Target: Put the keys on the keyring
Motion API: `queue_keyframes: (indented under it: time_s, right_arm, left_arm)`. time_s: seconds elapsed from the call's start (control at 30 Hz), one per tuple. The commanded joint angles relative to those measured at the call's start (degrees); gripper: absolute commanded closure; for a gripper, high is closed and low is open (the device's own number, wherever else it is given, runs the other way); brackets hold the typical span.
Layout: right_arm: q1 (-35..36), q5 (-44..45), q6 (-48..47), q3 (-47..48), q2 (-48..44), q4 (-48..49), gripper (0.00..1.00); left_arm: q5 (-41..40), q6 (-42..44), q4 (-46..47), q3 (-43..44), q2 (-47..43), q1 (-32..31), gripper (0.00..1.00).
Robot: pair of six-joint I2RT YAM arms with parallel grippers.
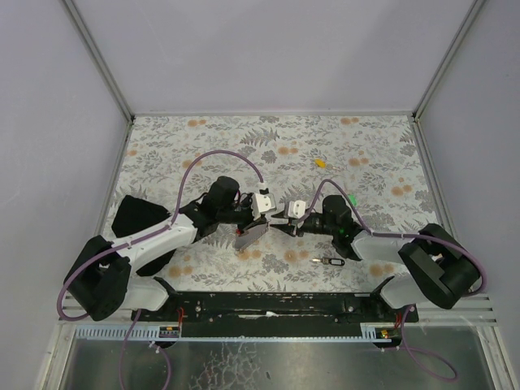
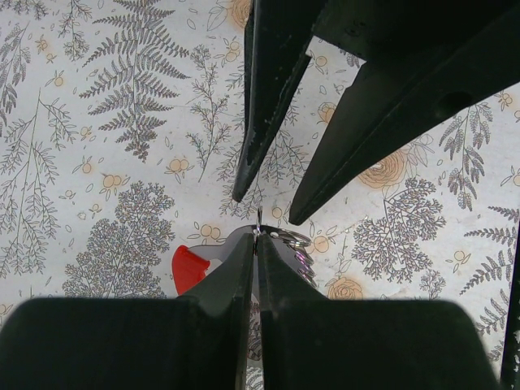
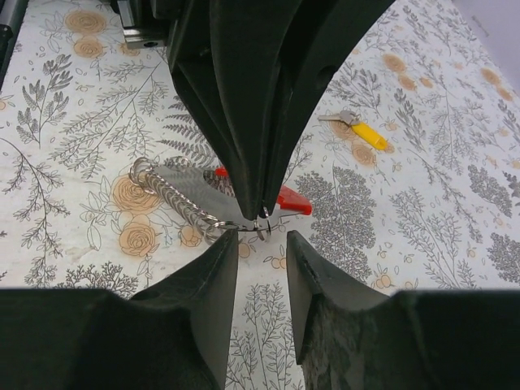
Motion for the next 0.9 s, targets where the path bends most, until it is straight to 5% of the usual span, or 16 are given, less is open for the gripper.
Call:
queue_keyframes:
  time_s: [0.0, 0.47, 0.77, 0.87]
  right_arm:
    - [0.37, -1.54, -1.08, 1.91, 0.92, 2.37, 0.63]
    - [0.37, -2.38, -0.09, 2.9, 2.75, 5.17, 0.74]
    - [0.36, -2.2, -0.25, 2.7, 3.09, 5.3, 1.0]
    - [0.28, -2.19, -0.6, 2.58, 2.52, 5.09, 1.0]
  left_arm:
    - [0.13, -0.6, 1.57, 0.84, -0.39, -0.32, 1.0]
    - [0.72, -0.35, -0.24, 1.75, 0.18, -0.33, 1.0]
    - [0.92, -0.29, 1.6, 0.38, -0.7, -0.33, 1.0]
    - [1.29, 0.5, 3.24, -1.04, -1.12, -0.26, 0.9]
